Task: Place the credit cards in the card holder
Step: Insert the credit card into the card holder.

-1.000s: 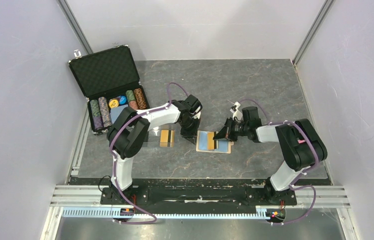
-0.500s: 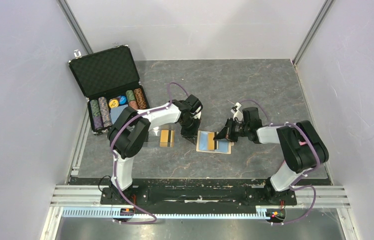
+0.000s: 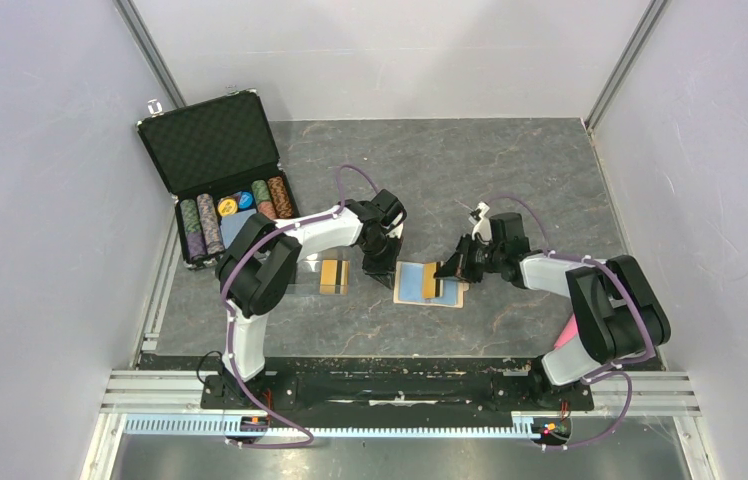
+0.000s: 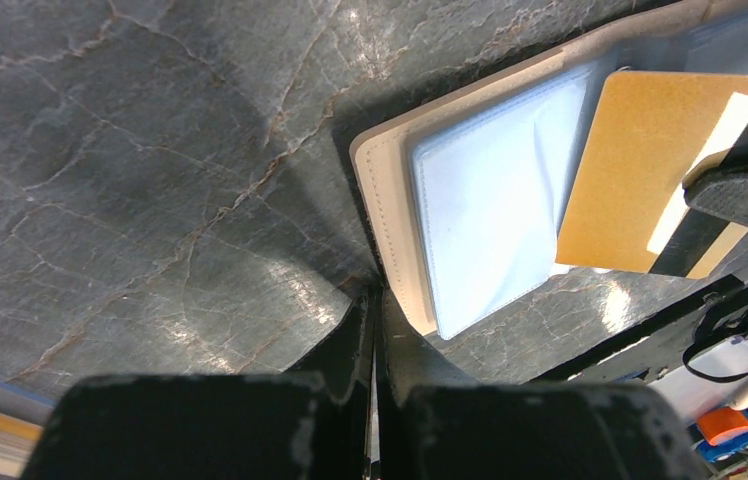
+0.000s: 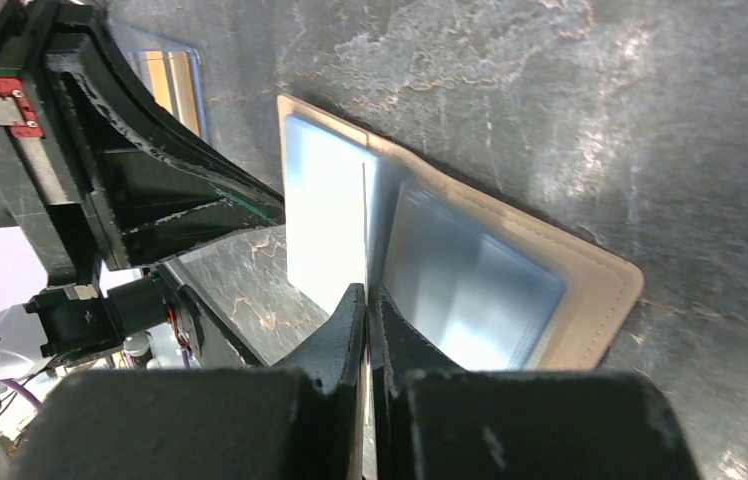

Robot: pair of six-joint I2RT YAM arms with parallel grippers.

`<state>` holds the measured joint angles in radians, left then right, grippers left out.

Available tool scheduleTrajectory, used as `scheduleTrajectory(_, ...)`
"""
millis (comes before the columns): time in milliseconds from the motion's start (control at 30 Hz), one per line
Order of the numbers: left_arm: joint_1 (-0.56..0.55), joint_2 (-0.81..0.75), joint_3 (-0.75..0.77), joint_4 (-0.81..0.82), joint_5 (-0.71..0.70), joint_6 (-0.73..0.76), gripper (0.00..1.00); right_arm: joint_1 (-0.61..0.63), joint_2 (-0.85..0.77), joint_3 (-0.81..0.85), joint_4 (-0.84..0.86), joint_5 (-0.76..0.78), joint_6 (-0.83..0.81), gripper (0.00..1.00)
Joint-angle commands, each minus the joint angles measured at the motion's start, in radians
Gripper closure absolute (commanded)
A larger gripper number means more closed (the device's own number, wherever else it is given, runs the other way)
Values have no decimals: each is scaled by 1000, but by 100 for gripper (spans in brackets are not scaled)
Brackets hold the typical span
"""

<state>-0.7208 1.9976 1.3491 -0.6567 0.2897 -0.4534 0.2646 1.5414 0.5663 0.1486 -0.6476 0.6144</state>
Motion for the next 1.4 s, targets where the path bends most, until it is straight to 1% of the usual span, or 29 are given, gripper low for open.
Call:
scheduleTrajectory(0,-9,31,13,-3,-17,-31,98,-15,-26,11,-53,30,-21,100)
scheduleTrajectory(200,-9,32,13,-3,-15,-30,98,-23,-5,3,-56,7,1,100)
scheduleTrajectory(367,-9,33,16,-3,-13,-30,98,-22,67,9,-28,-39,13,100)
scheduleTrajectory(500,-9,34,15,-3,-11,-29,98,-20,102,3,43,-78,49,100)
scheduleTrajectory(667,-9,36,14,-3,-9,-28,98,-16,95,-2,119,-109,79,100)
scheduleTrajectory(867,-10,38,17,-3,-7,-27,98,-14,110,-39,258,-156,149,100)
scheduleTrajectory(1167,-11,43,19,-3,-6,-29,98,-11,136,-37,237,-143,128,100)
scheduleTrajectory(1367,-11,43,19,-3,-6,-28,98,-11,111,-39,207,-113,124,100)
